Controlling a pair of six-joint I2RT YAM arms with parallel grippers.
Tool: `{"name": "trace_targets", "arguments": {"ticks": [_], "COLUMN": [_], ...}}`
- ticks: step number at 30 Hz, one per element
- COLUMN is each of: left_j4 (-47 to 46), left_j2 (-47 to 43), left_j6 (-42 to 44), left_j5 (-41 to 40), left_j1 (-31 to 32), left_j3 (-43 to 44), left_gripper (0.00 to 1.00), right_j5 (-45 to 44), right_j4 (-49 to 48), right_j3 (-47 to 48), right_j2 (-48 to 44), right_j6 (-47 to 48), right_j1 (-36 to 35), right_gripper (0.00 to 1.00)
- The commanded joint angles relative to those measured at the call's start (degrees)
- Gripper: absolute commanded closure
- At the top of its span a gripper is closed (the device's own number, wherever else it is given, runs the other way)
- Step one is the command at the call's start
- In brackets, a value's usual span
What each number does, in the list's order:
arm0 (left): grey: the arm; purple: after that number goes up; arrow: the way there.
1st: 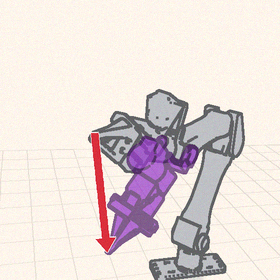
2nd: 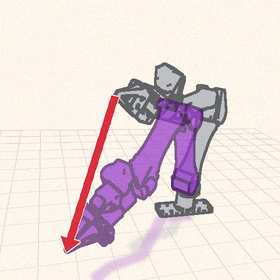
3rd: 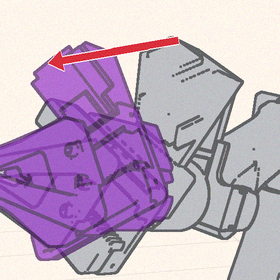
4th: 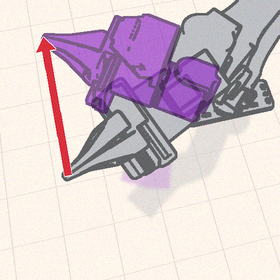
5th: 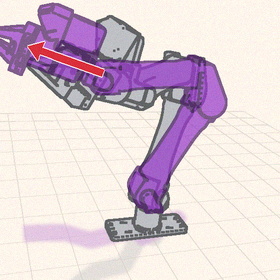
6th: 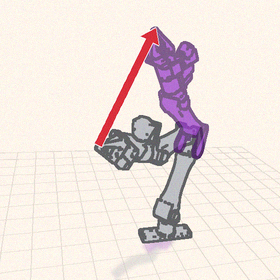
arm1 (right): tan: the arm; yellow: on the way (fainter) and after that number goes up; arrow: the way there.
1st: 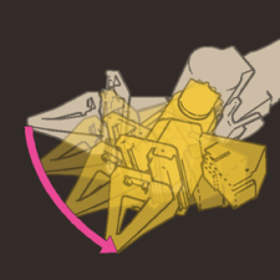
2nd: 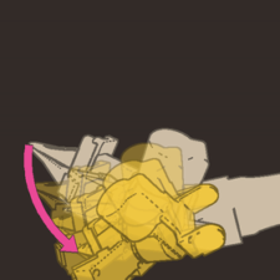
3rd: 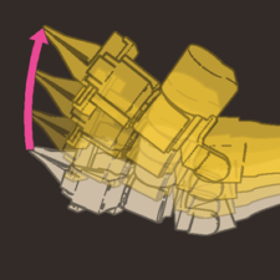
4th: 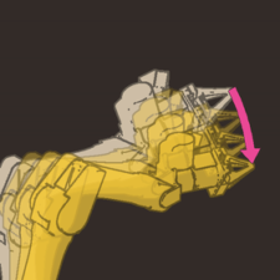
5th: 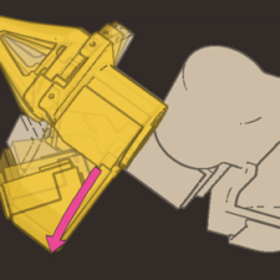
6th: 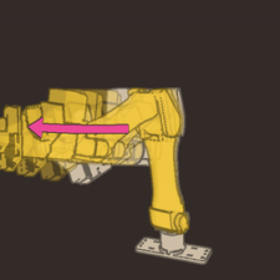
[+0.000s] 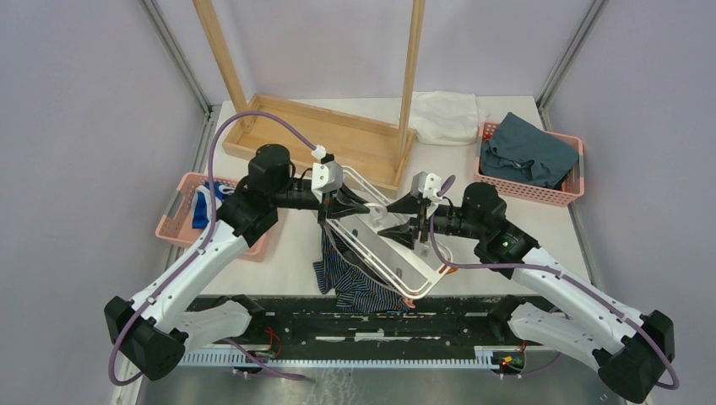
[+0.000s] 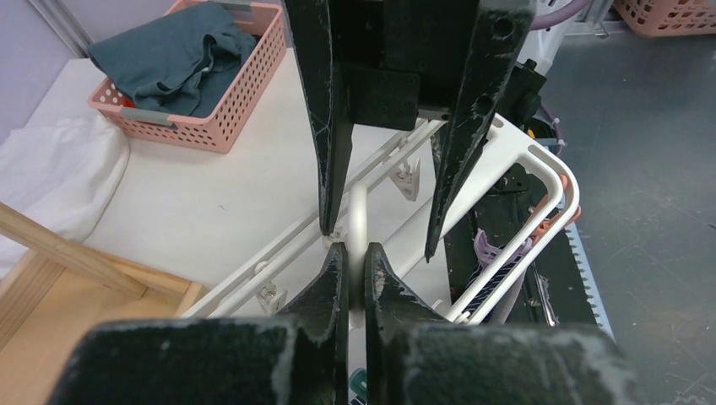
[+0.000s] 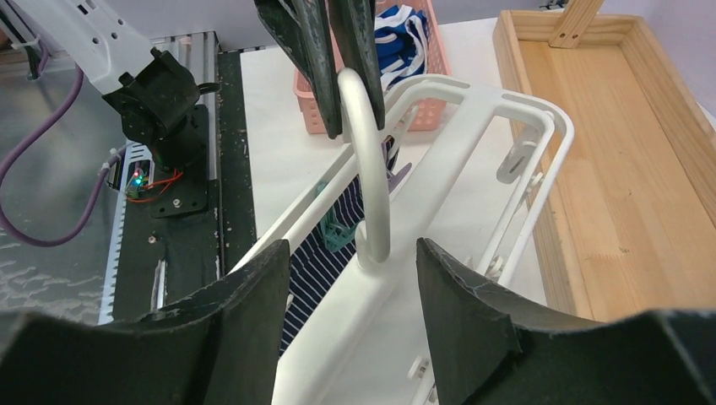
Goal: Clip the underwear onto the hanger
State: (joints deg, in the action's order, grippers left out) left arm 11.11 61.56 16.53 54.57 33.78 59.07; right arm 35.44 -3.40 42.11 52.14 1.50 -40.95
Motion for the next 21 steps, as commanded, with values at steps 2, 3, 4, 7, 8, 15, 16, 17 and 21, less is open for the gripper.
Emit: {"name": "trace_targets", "arguments": {"ticks": [2, 3, 4, 7, 8, 15, 16, 17, 21], "left_j4": [-8.55, -9.17, -9.59, -9.92, -9.89, -10.48, -10.68, -10.92, -11.1], "left_j2": [-1.53, -1.75, -1.87, -2.06, -2.06, -2.31, -2.46, -2.46, -2.54], "left_j6": [0.54, 0.18, -0.17, -0.49, -0.59, -1.28, -1.38, -1.57, -1.77], "left_j5": [5.52, 5.67, 5.81, 6.1, 6.17, 6.39, 6.31, 6.34, 6.33], "left_j1": [-0.03, -0.03, -0.03, -0.05, -0.04, 0.06, -0.02, -0.02, -0.07], "left_j3": [4.06, 4.0, 4.04, 4.19, 4.28, 3.96, 3.88, 3.79, 3.56], "left_gripper": [0.97, 0.97, 0.97, 0.97, 0.97, 0.97, 0.97, 0.97, 0.97], "right_j5": [0.82, 0.78, 0.84, 1.46, 1.61, 1.15, 1.05, 0.94, 0.41], "right_j4": [-8.4, -8.26, -8.14, -7.84, -7.44, -6.11, -6.24, -6.32, -7.66], "right_j3": [-1.65, -1.67, -1.61, -1.31, -1.02, -0.01, 0.0, -0.01, -0.26], "right_j2": [0.19, 0.38, 0.6, 1.38, 1.65, 3.99, 4.21, 4.43, 5.13], "right_j6": [0.44, 0.55, 0.74, 1.19, 1.49, 2.71, 2.74, 2.72, 2.22], "right_j1": [-0.75, -0.76, -0.79, -0.96, -1.04, -1.45, -1.5, -1.49, -1.73], "right_gripper": [0.38, 0.39, 0.39, 0.41, 0.41, 0.47, 0.48, 0.5, 0.54]}}
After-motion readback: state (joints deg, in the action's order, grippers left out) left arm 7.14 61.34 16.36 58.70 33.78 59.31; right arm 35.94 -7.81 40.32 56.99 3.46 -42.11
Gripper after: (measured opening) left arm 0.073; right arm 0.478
